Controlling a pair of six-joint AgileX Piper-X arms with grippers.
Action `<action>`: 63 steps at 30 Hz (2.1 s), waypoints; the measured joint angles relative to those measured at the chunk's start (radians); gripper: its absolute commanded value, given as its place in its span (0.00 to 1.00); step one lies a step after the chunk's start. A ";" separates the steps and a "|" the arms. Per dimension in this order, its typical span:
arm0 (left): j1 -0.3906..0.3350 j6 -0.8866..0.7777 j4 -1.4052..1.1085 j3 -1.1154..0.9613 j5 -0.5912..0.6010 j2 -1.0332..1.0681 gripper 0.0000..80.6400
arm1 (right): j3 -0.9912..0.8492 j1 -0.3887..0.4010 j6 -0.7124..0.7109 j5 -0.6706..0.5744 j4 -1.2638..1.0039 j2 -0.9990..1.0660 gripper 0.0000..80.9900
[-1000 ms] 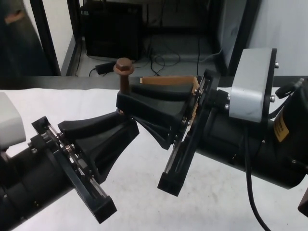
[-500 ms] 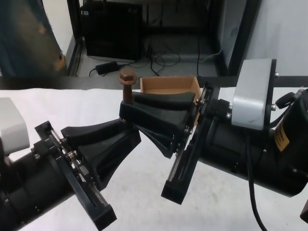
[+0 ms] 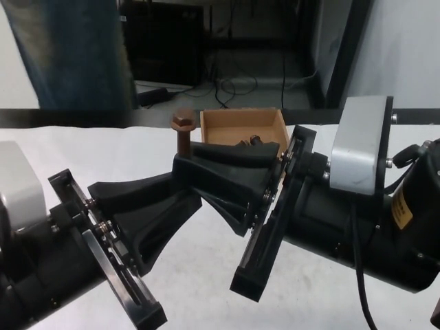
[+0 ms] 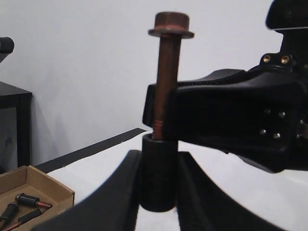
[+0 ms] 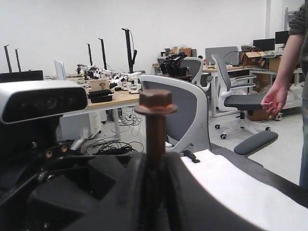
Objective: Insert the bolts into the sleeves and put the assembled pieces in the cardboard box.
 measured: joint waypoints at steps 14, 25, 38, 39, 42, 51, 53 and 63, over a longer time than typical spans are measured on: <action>0.000 0.037 -0.014 0.000 0.000 0.000 0.01 | 0.009 0.055 0.005 0.070 -0.004 0.000 0.77; 0.000 0.067 -0.006 0.000 -0.028 -0.018 0.01 | 0.005 0.062 -0.145 0.255 -0.013 -0.004 0.77; 0.000 0.062 0.087 -0.034 -0.114 0.020 0.01 | -0.070 0.068 -0.369 0.352 -0.003 -0.101 0.77; 0.000 0.062 0.090 -0.047 -0.124 0.041 0.01 | -0.073 0.066 -0.368 0.352 0.002 -0.114 0.77; 0.000 0.059 0.100 -0.116 -0.154 0.161 0.01 | -0.076 0.061 -0.374 0.358 0.022 -0.133 0.77; 0.007 0.059 0.191 -0.368 -0.165 0.430 0.01 | -0.075 -0.076 -0.471 0.570 0.119 -0.185 0.77; 0.013 0.059 0.216 -0.404 -0.165 0.463 0.01 | -0.075 -0.120 -0.487 0.605 0.157 -0.203 0.77; 0.164 0.024 0.676 -0.991 -0.110 0.894 0.01 | -0.075 -0.368 -0.393 0.649 0.446 -0.327 0.77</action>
